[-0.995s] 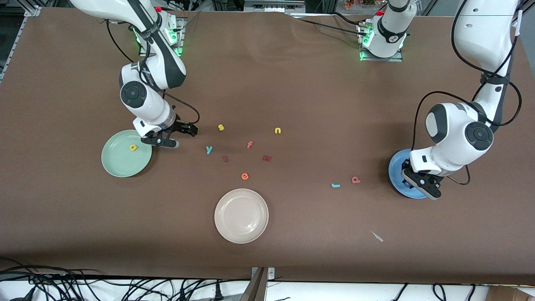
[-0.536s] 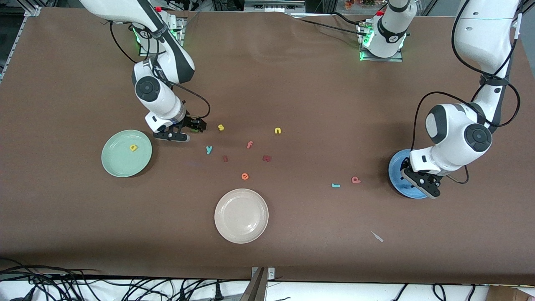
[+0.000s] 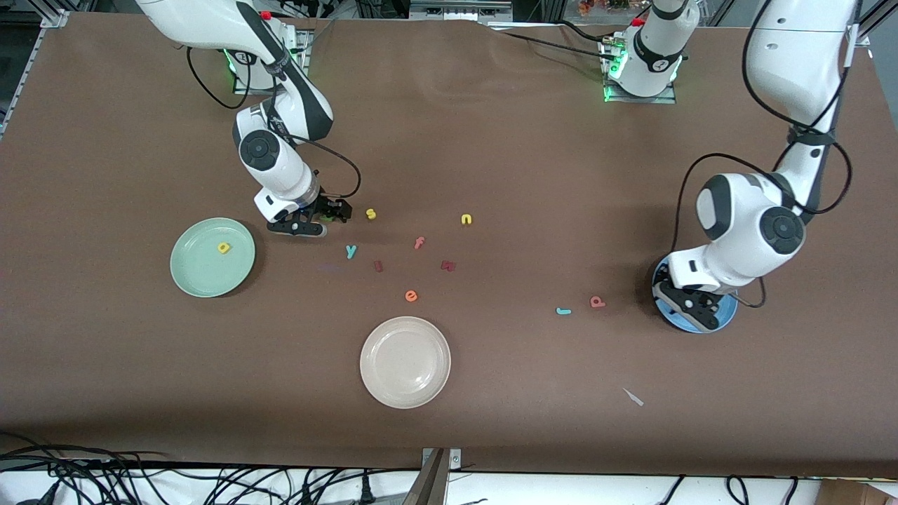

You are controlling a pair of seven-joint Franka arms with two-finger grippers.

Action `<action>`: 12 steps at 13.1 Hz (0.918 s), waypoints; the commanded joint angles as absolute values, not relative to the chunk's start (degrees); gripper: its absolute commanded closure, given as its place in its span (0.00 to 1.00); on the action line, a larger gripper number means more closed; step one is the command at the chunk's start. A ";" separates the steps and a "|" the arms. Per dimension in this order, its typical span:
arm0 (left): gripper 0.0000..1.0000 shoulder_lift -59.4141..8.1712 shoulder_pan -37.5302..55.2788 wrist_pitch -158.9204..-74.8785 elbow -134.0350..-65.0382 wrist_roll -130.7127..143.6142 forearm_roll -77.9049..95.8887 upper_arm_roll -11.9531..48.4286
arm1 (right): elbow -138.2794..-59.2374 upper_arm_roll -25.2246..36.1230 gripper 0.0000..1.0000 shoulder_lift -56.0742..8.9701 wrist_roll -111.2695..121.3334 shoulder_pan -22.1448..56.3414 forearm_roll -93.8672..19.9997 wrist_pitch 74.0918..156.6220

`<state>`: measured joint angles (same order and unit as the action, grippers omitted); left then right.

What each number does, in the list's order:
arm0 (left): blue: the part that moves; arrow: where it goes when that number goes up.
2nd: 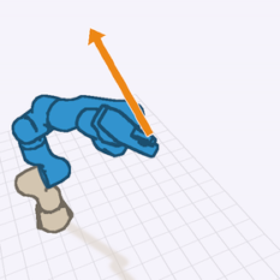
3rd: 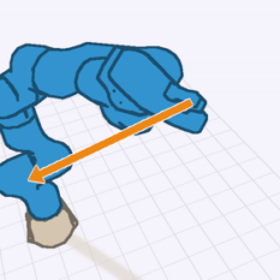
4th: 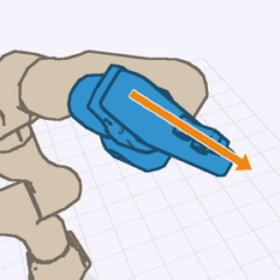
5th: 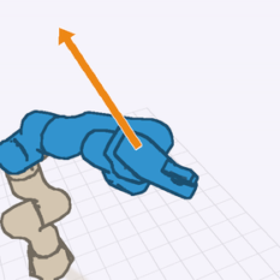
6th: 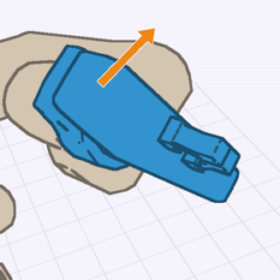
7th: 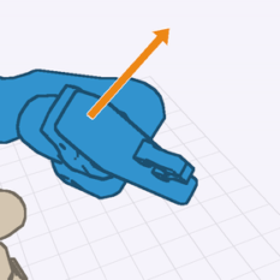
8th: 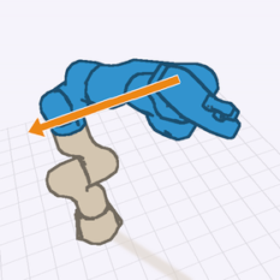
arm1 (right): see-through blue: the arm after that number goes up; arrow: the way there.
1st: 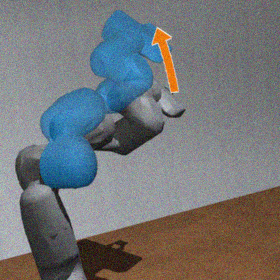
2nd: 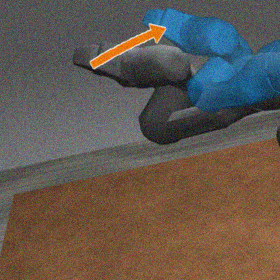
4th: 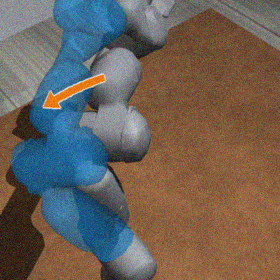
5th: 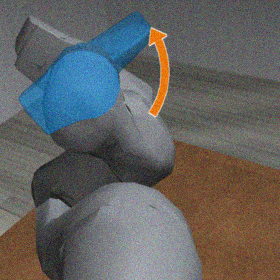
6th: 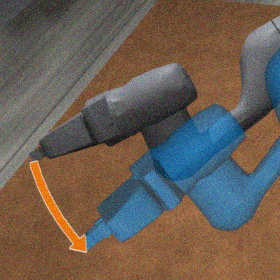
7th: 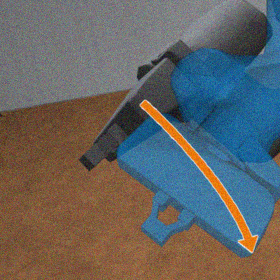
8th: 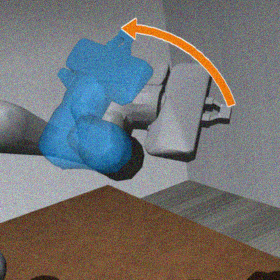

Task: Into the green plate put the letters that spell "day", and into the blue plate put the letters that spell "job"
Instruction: 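Grasp the pink p with the left gripper, the green letter with the right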

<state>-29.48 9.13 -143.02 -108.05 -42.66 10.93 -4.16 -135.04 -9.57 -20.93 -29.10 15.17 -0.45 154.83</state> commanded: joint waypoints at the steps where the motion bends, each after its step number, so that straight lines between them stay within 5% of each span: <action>1: 0.56 -33.20 13.70 -143.79 -102.87 -35.80 13.36 -4.75 | -135.88 -9.32 0.13 -21.00 -29.36 15.38 1.14 156.09; 5: 0.51 -37.78 16.17 -146.24 -99.76 -31.47 13.54 -4.75 | -135.79 -9.23 0.27 -21.09 -29.18 15.38 1.41 156.01; 9: 0.31 -40.08 17.49 -148.18 -100.10 -30.32 13.54 -4.75 | -135.79 -9.23 0.47 -21.18 -29.18 15.38 1.41 156.01; 12: 0.31 -39.11 17.49 -147.48 -100.72 -30.41 13.54 -4.75 | -135.79 -9.23 0.63 -21.44 -29.27 15.38 1.32 156.01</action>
